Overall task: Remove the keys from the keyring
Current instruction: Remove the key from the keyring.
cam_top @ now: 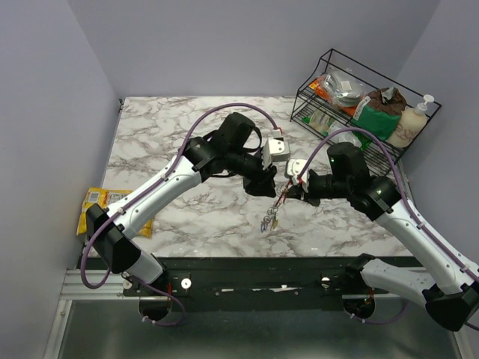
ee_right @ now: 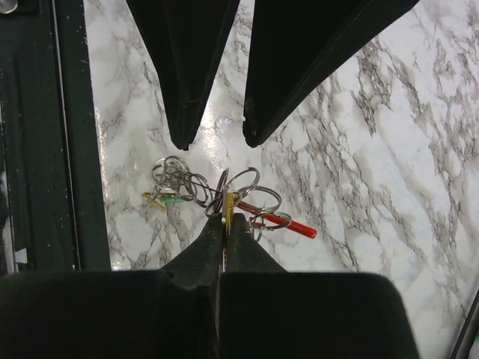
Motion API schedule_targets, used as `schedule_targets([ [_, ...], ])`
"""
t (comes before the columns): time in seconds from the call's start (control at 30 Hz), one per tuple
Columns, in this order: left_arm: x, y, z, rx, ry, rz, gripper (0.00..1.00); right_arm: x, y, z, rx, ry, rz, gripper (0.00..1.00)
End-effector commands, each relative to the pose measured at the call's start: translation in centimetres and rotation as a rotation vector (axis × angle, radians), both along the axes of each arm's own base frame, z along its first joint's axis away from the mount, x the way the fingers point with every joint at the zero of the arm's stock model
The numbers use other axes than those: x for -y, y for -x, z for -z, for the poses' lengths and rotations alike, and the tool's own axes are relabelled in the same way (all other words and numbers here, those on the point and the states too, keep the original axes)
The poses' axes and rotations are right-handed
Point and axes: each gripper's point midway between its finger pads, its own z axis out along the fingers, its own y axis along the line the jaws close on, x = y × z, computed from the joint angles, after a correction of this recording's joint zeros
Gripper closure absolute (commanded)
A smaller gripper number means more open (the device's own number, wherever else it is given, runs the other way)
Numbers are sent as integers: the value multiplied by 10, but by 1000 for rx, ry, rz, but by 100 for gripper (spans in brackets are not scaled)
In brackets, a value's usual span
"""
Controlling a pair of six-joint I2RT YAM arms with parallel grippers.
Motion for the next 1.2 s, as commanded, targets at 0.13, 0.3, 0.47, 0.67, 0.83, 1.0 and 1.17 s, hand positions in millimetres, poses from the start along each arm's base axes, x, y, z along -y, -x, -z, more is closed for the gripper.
schedule_targets([
  [0.13,7,3,5,14,-6,18,53,-5,16,-22,13,-52,-74,99],
  [0.3,9,8,10,1,-15,45,53,-7,20,-26,9,-65,-96,99],
  [0.47,10,12,12,-15,-13,71,53,-7,27,-31,4,-84,-114,99],
  [0.67,11,21,7,-41,14,113,53,-8,32,-37,-1,-115,-126,99],
  [0.83,9,23,-11,-9,53,110,52,-5,24,-32,10,-133,-85,99],
  [1.0,6,27,-23,-16,83,116,52,-4,29,-36,-10,-178,-110,99],
  [1.17,3,27,-36,-46,125,123,52,-9,34,-30,-41,-202,-138,99],
])
